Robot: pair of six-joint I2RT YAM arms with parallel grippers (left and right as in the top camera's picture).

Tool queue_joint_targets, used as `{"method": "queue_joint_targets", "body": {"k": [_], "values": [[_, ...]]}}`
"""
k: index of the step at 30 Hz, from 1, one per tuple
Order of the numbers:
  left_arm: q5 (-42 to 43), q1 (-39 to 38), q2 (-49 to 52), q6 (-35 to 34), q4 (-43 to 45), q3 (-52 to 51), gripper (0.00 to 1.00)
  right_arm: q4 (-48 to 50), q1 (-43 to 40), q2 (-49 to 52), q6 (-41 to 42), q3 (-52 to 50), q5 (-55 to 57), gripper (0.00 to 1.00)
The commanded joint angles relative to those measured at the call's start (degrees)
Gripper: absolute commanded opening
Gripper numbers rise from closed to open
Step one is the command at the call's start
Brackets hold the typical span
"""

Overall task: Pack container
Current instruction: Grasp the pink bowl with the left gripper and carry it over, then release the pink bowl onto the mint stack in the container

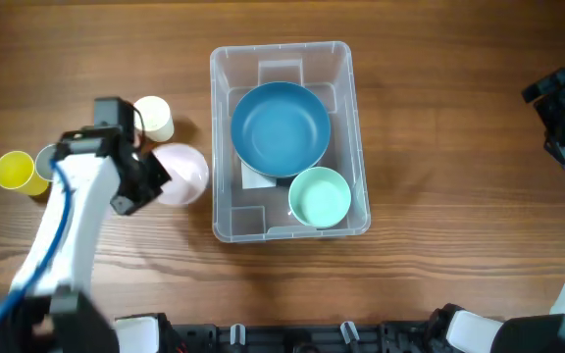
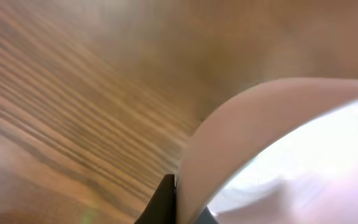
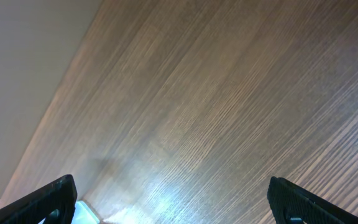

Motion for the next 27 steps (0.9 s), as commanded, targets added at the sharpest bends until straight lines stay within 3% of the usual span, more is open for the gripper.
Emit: {"method": "queue_joint_targets", "body": {"k": [1, 5, 9, 16, 17, 23, 24, 26, 27], "values": [[-0.96, -1.40, -10.10, 2.93, -0.46, 7.39, 0.04, 0.15, 0.11, 0.20, 0.59, 0.00, -0.28, 0.99], [5.14, -7.63, -15.47, 6.73, 5.55, 8.72, 0.04, 0.15, 0.11, 0.22, 0.57, 0.00, -0.28, 1.00], [6.71, -18.99, -14.75, 7.37, 9.70, 8.70, 0.04, 0.15, 0.11, 0.22, 0.59, 0.00, -0.28, 1.00], [3.08, -37.62, -0.74, 7.39, 11.23, 8.68, 0.04, 0.15, 0.11, 0.22, 0.59, 0.00, -0.28, 1.00], [2.56, -41.57, 5.38, 7.30, 12.83, 8.68, 0.04, 0.15, 0.11, 0.20, 0.57, 0.00, -0.28, 1.00], [2.78, -43.15, 11.52, 5.38, 13.31, 8.68, 0.04, 0.15, 0.11, 0.22, 0.59, 0.00, -0.28, 1.00], [3.78, -43.15, 11.65, 5.46, 13.42, 8.68, 0.10, 0.15, 0.11, 0.20, 0.59, 0.00, -0.28, 1.00], [5.05, -43.15, 11.63, 6.08, 13.55, 8.70, 0.42, 0.15, 0.11, 0.22, 0.59, 0.00, -0.28, 1.00], [5.03, -43.15, 11.39, 6.08, 13.53, 8.70, 0.47, 0.15, 0.11, 0.22, 0.59, 0.00, -0.28, 1.00]]}}
